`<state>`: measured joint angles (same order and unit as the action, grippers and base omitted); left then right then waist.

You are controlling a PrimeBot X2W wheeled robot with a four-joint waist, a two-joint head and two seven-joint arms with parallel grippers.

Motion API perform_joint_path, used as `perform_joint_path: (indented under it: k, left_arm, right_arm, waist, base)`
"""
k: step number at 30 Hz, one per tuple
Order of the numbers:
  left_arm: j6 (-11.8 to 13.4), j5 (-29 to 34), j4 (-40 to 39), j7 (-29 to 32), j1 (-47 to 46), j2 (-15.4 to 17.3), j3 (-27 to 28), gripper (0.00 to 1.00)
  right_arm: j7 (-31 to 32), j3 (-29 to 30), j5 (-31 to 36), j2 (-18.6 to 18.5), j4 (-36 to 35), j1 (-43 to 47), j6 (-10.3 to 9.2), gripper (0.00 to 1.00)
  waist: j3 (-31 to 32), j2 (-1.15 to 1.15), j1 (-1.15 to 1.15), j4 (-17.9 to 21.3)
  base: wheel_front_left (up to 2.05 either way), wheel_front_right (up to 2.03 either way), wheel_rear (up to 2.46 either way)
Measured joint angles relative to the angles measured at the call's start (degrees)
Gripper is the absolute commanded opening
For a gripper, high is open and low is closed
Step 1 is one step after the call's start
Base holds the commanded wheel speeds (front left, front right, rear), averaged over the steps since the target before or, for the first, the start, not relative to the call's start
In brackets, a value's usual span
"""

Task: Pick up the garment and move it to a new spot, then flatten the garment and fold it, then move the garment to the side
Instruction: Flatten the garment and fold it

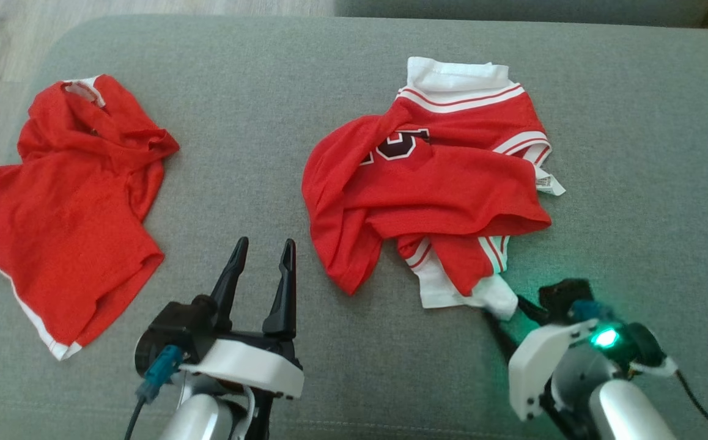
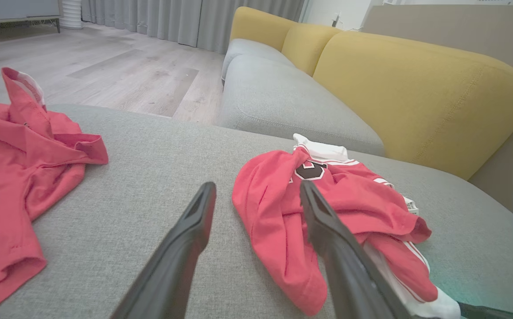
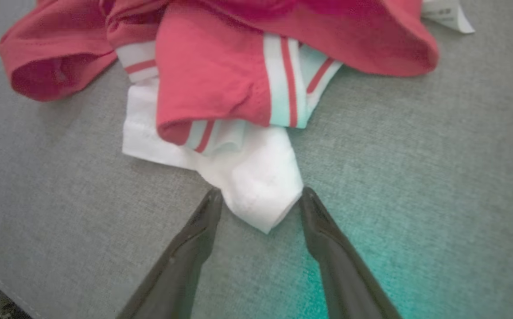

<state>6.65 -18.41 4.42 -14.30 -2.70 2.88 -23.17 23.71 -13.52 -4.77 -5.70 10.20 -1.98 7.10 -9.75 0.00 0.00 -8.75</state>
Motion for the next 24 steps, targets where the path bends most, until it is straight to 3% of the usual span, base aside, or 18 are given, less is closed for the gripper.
perform_joint_path:
  k: [1,2,9,24]
  left_arm:
    - [0.0,0.0,0.0,0.0,0.0,0.0,0.0,1.0]
    - [0.0,0.0,0.0,0.0,0.0,0.0,0.0,1.0]
    - [0.0,-0.3,0.2,0.0,0.0,0.0,0.1,1.0]
    - [0.4,-0.4,0.3,0.0,0.3,0.0,1.4,1.0]
  right_arm:
    - [0.0,0.7,-0.4,0.3,0.3,-0.4,0.0,0.27]
    - [0.0,1.4,-0.7,0.6,0.9,-1.0,-0.01,0.0]
    - [-1.0,6.4,-5.5,1.7,-0.1,-1.9,0.0,0.0]
    - [10.9,22.5,-11.7,1.5,-20.6,12.2,-0.01,0.0]
  waist:
    - [-0.1,0.0,0.0,0.0]
    - [-0.2,0.0,0.0,0.1]
    - [0.9,0.0,0.0,0.4]
    - [3.0,0.0,0.0,2.2]
  base:
    - [0.0,0.0,0.0]
    - [0.0,0.0,0.0]
    - [0.0,0.0,0.0]
    - [0.0,0.0,0.0]
